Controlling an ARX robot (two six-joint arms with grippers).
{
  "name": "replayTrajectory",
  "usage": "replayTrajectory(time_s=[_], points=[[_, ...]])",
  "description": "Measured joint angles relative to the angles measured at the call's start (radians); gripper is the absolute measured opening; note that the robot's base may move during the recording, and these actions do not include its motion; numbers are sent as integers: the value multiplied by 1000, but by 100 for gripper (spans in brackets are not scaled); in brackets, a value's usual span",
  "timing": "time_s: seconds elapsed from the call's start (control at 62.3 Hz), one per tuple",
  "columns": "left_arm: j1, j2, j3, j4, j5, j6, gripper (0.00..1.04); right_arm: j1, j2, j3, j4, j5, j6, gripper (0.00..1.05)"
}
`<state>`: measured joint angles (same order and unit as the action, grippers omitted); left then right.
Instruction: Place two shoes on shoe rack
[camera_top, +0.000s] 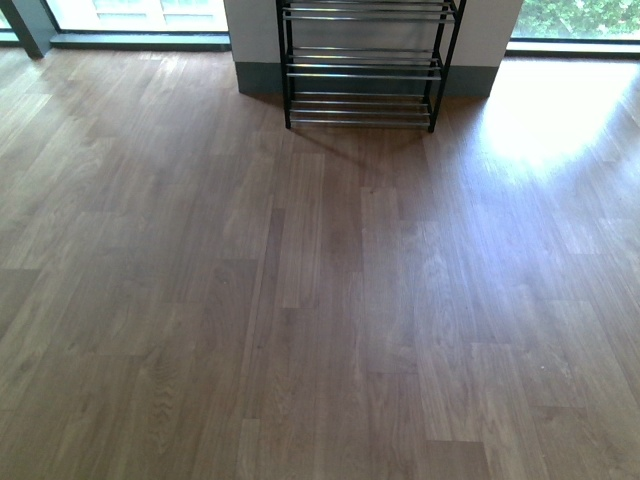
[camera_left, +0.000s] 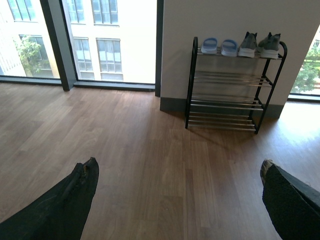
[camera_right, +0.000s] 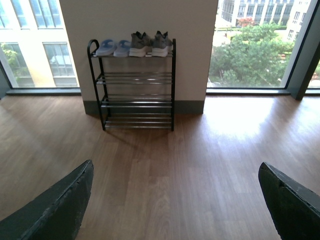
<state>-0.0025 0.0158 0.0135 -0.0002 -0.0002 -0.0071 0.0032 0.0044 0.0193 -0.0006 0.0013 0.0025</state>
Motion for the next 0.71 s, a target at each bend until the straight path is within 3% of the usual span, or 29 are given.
replayTrajectory(time_s=[0.706], points=[[0, 0, 0, 0, 0, 0, 95, 0, 0, 0, 0, 0, 0, 96]])
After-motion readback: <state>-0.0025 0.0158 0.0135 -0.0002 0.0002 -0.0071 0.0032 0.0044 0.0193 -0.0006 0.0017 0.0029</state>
